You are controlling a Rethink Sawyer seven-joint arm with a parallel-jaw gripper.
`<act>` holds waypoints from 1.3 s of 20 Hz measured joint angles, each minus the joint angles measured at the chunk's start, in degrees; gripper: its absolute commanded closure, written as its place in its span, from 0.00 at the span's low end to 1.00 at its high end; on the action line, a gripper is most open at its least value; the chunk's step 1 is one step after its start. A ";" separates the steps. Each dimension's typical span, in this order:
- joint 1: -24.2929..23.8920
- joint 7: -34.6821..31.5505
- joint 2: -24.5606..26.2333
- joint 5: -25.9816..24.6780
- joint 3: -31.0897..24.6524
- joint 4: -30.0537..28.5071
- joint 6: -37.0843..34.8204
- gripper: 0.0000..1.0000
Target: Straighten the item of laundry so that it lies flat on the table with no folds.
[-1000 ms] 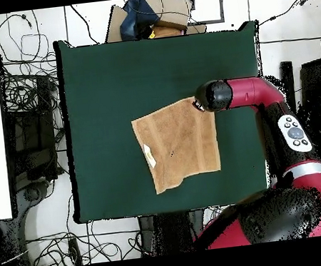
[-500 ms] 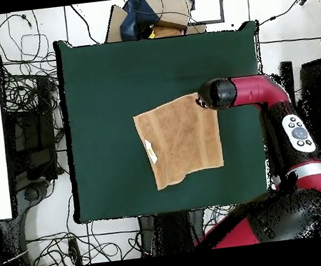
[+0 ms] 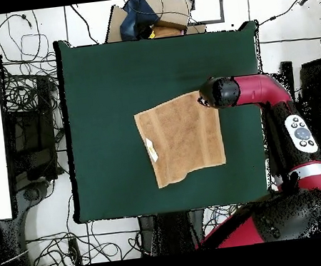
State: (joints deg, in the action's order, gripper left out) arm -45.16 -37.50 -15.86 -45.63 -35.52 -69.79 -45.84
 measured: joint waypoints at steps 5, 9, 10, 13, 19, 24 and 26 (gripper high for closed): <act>-0.06 0.37 0.02 0.00 -0.07 0.02 -0.01 1.00; -0.12 0.37 0.05 0.00 -0.13 0.02 -0.01 1.00; -0.14 0.37 0.06 0.00 -0.15 0.02 -0.01 1.00; -0.30 0.45 0.10 -0.11 -0.33 0.05 0.06 1.00; -0.85 1.44 0.20 -1.69 -1.40 0.15 0.33 1.00; -0.90 2.42 0.19 -2.33 -1.63 0.21 0.56 1.00; -0.92 2.56 0.19 -2.34 -1.64 0.22 0.66 1.00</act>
State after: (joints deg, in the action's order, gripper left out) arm -46.07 -34.94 -15.67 -47.97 -37.16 -69.57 -45.18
